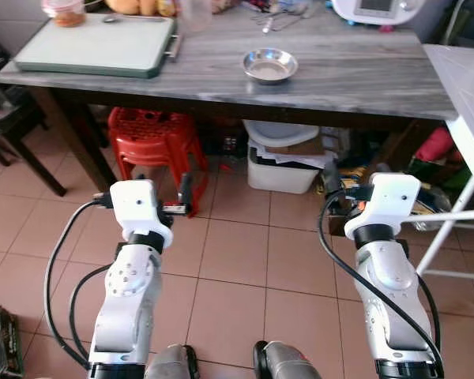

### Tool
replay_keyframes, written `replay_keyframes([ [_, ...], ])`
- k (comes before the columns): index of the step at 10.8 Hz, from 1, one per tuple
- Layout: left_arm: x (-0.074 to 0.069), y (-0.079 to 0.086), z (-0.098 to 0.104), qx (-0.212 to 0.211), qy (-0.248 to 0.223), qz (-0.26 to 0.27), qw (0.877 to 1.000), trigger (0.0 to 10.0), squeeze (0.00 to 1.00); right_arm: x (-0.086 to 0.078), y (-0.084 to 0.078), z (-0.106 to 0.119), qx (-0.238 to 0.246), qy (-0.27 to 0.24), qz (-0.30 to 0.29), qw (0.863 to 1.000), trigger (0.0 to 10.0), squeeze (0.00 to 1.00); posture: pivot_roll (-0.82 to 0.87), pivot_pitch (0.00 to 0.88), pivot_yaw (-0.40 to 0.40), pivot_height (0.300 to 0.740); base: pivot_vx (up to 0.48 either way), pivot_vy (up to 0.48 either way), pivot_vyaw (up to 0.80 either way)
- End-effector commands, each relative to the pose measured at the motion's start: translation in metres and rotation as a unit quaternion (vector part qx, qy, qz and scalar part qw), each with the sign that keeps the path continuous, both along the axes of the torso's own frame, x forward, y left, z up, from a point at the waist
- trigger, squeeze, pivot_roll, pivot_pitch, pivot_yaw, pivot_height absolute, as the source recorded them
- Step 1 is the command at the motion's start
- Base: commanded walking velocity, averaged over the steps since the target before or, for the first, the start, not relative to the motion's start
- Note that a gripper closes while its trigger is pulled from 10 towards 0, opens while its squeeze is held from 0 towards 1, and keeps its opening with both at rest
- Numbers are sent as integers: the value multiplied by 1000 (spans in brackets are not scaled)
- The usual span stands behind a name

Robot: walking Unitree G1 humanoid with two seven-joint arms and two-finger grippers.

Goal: Setting the table

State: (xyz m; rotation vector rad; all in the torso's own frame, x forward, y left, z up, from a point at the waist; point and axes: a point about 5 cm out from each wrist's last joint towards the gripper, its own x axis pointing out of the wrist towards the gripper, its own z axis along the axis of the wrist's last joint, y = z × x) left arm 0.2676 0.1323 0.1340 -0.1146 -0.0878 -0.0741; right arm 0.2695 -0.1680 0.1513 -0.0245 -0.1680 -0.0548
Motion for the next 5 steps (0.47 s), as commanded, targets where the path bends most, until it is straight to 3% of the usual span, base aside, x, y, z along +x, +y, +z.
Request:
replay_keyframes([
  [1, -2, 1, -2, 4, 5, -3, 1000, 10000, 0, 0, -3, 3, 1, -3, -2, 1000, 10000, 1000, -70, 129, 2, 740, 0, 0, 0],
  [2, -3, 0, -3, 4, 6, -3, 1000, 10000, 0, 0, -4, 3, -3, -2, -6, 1000, 10000, 1000, -68, 133, 2, 740, 0, 0, 0],
  [3, -3, 0, -2, 3, 5, -4, 1000, 10000, 0, -1, -3, 1, -5, 3, -3, 1000, 10000, 71, -68, 139, 0, 740, 0, 0, 0],
  [4, -3, 0, -2, 4, 5, -5, 1000, 10000, 0, -1, -2, 1, -5, 4, -1, 1000, 10000, 0, -65, 144, -1, 740, 0, 0, 0],
  [5, -3, 1, -1, 5, 5, -4, 1000, 10000, 0, -1, -1, 1, -4, 5, 3, 1000, 10000, 0, -63, 148, -2, 740, 0, -244, 0],
])
